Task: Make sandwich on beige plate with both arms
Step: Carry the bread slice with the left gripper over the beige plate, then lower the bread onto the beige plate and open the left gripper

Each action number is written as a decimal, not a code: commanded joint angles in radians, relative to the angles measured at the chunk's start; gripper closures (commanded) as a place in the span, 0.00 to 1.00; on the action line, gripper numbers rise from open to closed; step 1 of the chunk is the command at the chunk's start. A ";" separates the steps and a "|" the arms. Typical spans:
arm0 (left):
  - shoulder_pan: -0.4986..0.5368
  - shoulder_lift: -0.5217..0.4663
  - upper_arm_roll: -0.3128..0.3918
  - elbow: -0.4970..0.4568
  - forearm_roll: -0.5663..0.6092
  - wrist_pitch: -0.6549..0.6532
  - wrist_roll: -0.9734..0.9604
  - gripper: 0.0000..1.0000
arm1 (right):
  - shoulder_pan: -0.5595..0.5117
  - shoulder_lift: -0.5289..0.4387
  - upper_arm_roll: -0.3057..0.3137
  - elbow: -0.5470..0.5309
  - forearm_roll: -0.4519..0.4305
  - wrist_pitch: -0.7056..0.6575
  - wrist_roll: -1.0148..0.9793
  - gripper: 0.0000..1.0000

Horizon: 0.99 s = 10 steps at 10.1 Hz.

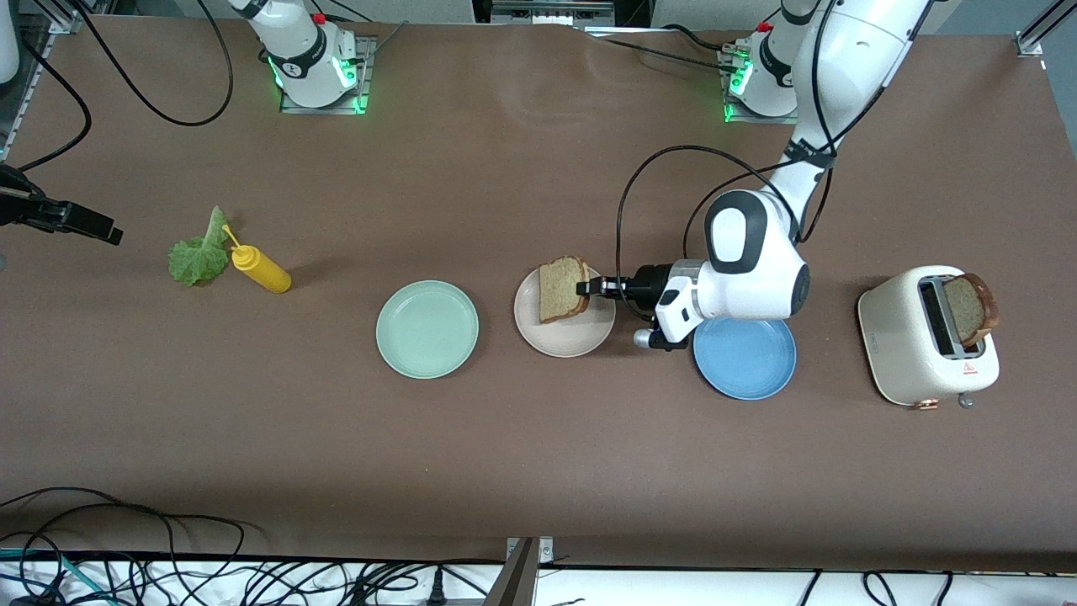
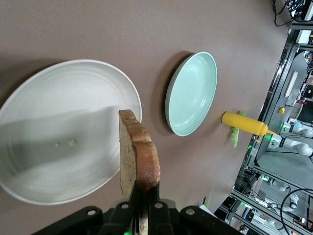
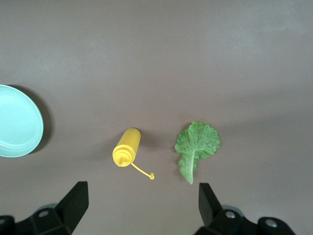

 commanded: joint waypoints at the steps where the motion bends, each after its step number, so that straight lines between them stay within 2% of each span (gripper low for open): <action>1: -0.033 0.059 0.006 0.054 -0.075 0.053 0.024 1.00 | -0.009 -0.001 0.004 0.009 0.001 -0.015 -0.014 0.00; 7: -0.039 0.096 0.011 0.071 -0.072 0.056 0.028 1.00 | -0.009 -0.001 0.004 0.009 0.001 -0.015 -0.014 0.00; 8: -0.036 0.099 0.014 0.071 -0.072 0.056 0.027 0.90 | -0.009 -0.001 0.004 0.009 0.001 -0.015 -0.014 0.00; 9: -0.035 0.102 0.024 0.071 -0.072 0.056 0.025 0.72 | -0.009 -0.001 0.004 0.009 0.001 -0.015 -0.014 0.00; 10: -0.035 0.109 0.026 0.069 -0.071 0.056 0.036 0.03 | -0.009 -0.001 0.004 0.009 0.001 -0.015 -0.014 0.00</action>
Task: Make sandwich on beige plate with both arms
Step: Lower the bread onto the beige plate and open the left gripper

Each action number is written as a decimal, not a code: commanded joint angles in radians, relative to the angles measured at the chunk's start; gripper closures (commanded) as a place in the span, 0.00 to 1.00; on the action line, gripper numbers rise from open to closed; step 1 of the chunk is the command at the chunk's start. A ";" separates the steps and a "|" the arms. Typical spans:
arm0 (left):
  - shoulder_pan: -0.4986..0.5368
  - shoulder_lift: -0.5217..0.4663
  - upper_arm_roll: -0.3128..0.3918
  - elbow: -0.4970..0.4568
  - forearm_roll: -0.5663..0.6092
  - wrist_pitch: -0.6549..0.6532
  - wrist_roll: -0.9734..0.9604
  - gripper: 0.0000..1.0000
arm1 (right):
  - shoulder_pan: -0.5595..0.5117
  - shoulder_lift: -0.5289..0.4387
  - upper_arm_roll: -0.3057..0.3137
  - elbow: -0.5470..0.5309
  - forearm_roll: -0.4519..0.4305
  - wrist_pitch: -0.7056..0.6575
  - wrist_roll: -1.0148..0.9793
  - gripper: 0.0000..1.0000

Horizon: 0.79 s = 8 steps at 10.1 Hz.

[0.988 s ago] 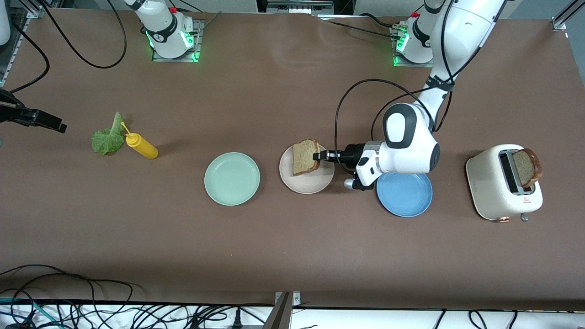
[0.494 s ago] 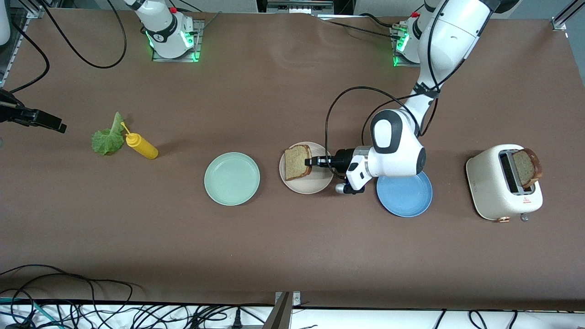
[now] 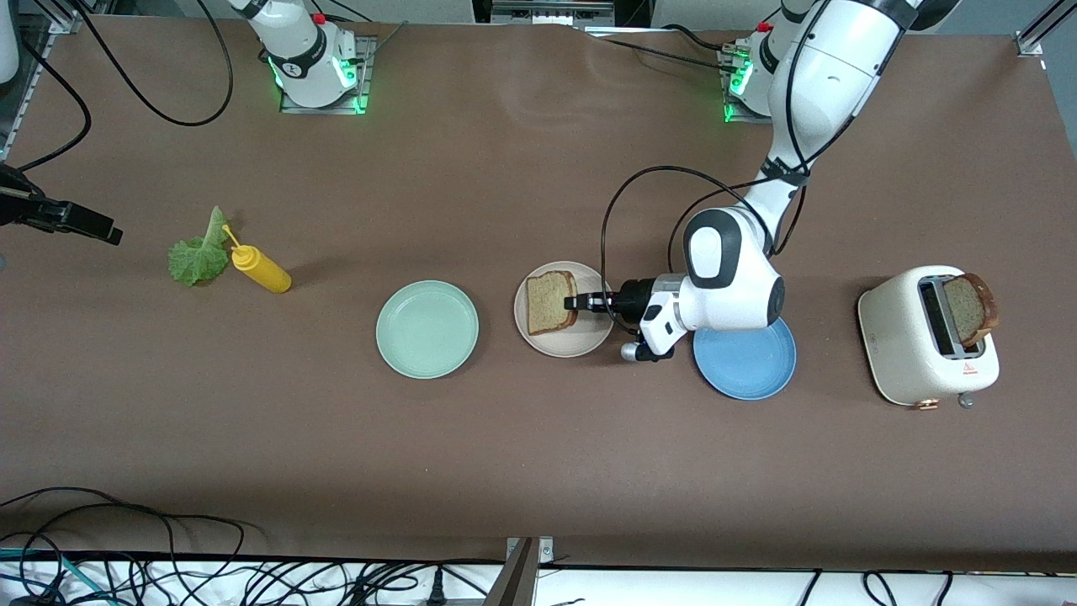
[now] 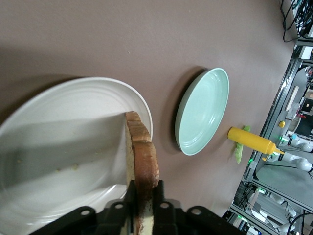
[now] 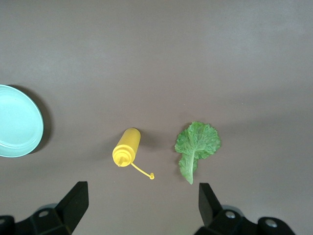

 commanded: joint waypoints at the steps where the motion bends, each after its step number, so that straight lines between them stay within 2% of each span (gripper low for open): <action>1: -0.005 0.019 0.010 0.021 -0.036 0.004 0.064 0.00 | -0.009 -0.001 0.004 0.009 0.001 -0.015 -0.014 0.00; 4: 0.011 -0.005 0.056 0.015 -0.034 0.001 0.084 0.00 | -0.009 -0.001 0.004 0.009 0.001 -0.015 -0.014 0.00; 8: 0.056 -0.034 0.156 0.006 -0.033 -0.004 0.085 0.00 | -0.008 -0.001 0.006 0.009 0.003 -0.013 -0.013 0.00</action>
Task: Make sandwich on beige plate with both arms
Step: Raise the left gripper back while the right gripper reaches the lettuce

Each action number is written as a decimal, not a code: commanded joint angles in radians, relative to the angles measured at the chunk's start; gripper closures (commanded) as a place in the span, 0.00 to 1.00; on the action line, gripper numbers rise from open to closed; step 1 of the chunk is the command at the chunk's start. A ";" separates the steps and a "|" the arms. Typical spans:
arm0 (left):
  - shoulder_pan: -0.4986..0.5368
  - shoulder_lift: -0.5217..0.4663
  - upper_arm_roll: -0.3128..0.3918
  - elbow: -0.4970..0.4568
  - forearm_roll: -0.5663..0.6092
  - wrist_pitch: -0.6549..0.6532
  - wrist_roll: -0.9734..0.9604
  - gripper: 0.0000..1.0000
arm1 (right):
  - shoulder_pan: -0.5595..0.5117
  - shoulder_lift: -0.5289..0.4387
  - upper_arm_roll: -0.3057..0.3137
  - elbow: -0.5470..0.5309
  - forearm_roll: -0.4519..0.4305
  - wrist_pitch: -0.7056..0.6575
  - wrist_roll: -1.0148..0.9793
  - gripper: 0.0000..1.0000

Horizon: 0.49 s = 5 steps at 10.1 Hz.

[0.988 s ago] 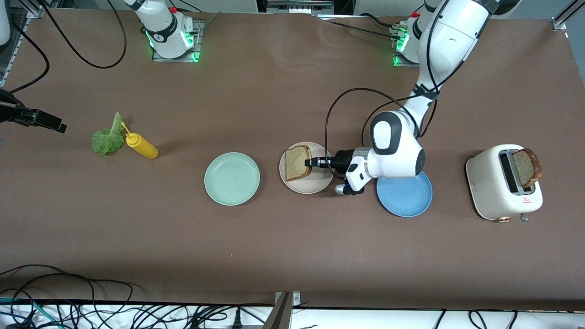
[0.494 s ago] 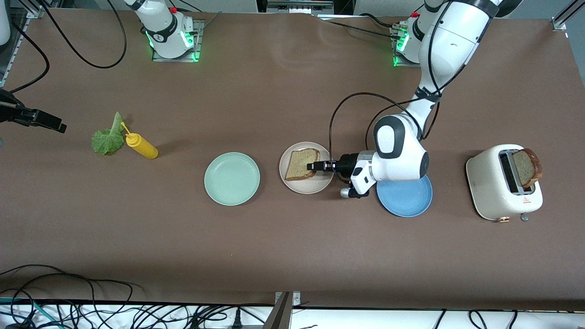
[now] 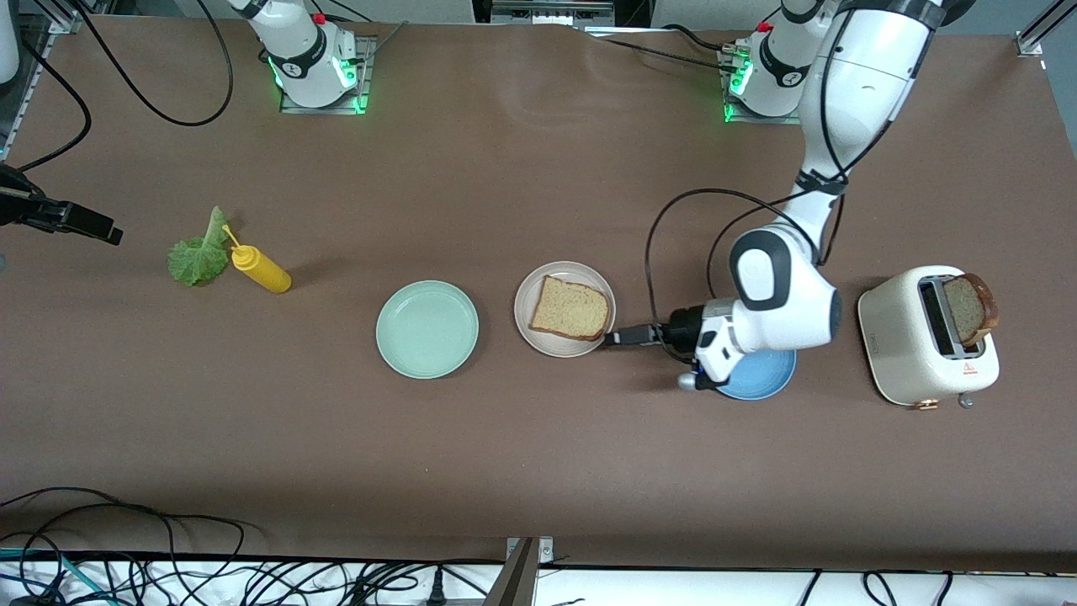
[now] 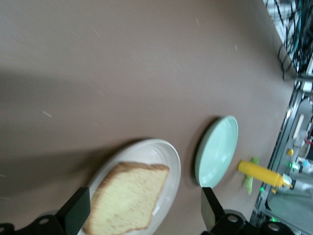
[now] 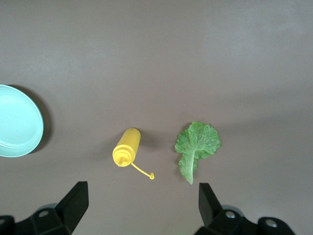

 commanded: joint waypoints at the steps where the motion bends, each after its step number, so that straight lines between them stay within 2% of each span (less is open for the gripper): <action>1: 0.045 -0.086 0.018 -0.056 -0.021 -0.010 0.028 0.00 | -0.007 0.002 0.005 0.007 0.002 -0.015 -0.014 0.00; 2: 0.056 -0.178 0.008 -0.105 0.034 -0.003 0.024 0.00 | -0.006 0.008 0.005 0.006 0.001 -0.015 -0.013 0.00; 3: 0.060 -0.217 0.006 -0.105 0.187 -0.009 0.028 0.00 | -0.007 0.028 0.005 0.004 -0.001 -0.013 -0.014 0.00; 5: 0.125 -0.341 0.005 -0.122 0.611 -0.051 0.027 0.00 | -0.009 0.068 0.004 0.003 -0.008 -0.013 -0.014 0.00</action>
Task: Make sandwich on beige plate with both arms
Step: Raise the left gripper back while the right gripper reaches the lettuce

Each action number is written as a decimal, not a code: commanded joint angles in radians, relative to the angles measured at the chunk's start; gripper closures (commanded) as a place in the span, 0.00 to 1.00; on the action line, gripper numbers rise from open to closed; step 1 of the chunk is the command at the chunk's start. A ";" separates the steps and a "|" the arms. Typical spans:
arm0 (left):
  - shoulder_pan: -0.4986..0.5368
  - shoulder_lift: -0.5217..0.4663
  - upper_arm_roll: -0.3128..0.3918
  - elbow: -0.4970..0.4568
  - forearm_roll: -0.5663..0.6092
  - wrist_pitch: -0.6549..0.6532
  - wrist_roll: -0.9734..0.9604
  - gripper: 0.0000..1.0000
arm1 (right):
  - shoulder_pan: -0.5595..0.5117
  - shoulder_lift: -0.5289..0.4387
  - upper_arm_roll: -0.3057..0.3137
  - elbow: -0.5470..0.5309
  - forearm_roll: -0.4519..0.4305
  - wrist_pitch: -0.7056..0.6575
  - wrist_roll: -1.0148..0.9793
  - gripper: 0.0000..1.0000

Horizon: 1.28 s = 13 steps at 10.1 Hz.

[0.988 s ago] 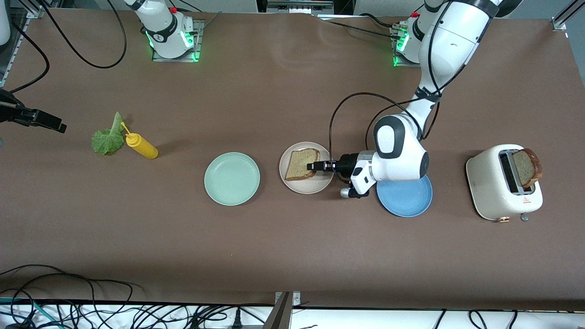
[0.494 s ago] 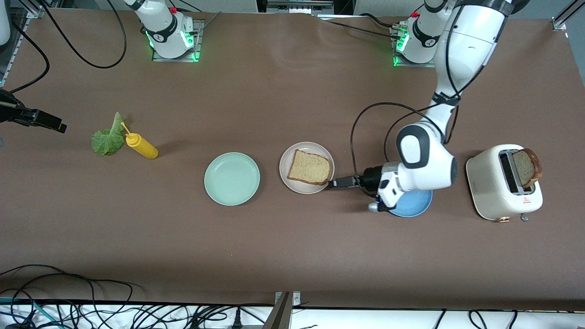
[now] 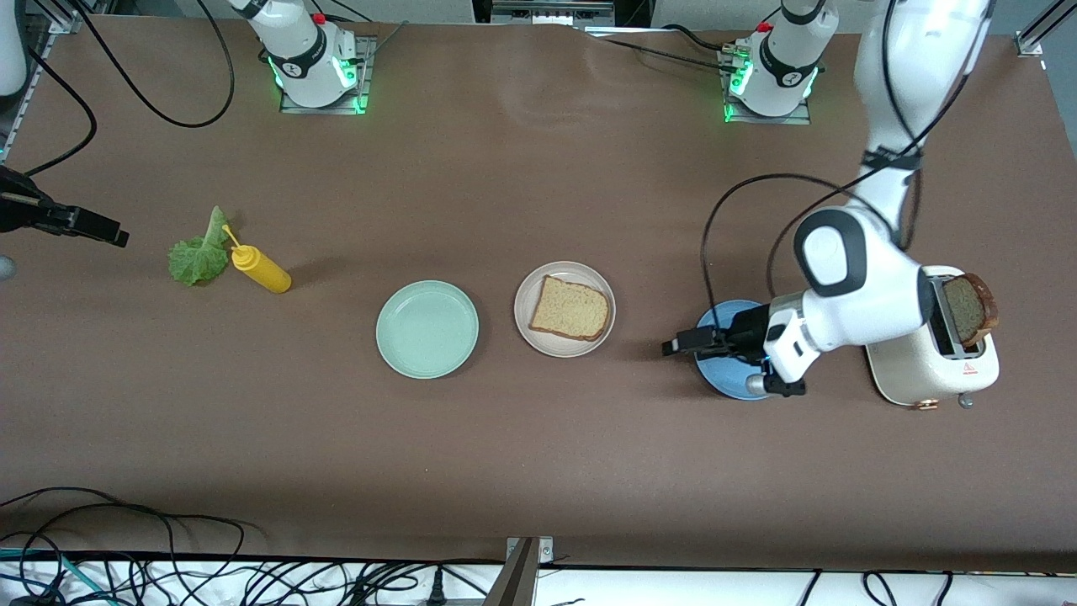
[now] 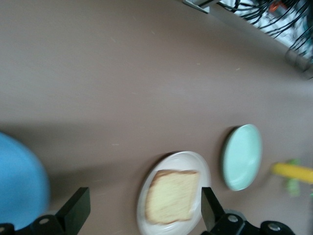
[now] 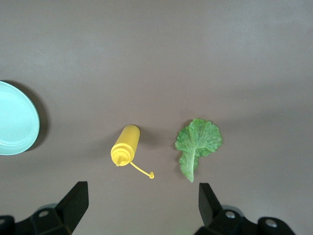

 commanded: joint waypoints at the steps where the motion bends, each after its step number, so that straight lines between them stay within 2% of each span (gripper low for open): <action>1: 0.092 -0.196 -0.008 -0.082 0.346 -0.050 0.010 0.00 | -0.010 0.056 0.002 0.004 -0.011 -0.008 -0.014 0.00; 2: 0.133 -0.264 -0.005 -0.083 0.417 -0.062 0.010 0.00 | -0.030 0.083 -0.002 -0.002 -0.013 -0.005 -0.014 0.00; 4: 0.158 -0.371 0.004 -0.080 0.590 -0.195 0.010 0.00 | -0.075 0.122 -0.004 -0.046 -0.037 0.003 -0.012 0.00; 5: 0.158 -0.434 0.004 -0.078 0.708 -0.278 0.010 0.00 | -0.085 0.124 -0.013 -0.107 -0.060 0.035 -0.012 0.00; 6: 0.161 -0.477 0.004 -0.070 0.765 -0.369 0.010 0.00 | -0.089 0.122 -0.030 -0.167 -0.060 0.081 -0.012 0.00; 8: 0.195 -0.556 0.007 -0.066 0.777 -0.514 0.001 0.00 | -0.090 0.125 -0.042 -0.283 -0.060 0.192 -0.011 0.00; 10: 0.235 -0.611 0.018 -0.052 0.783 -0.586 0.002 0.00 | -0.116 0.127 -0.056 -0.412 -0.060 0.335 -0.012 0.00; 13: 0.243 -0.624 0.030 -0.034 0.719 -0.659 0.004 0.00 | -0.127 0.218 -0.084 -0.448 -0.062 0.406 -0.014 0.00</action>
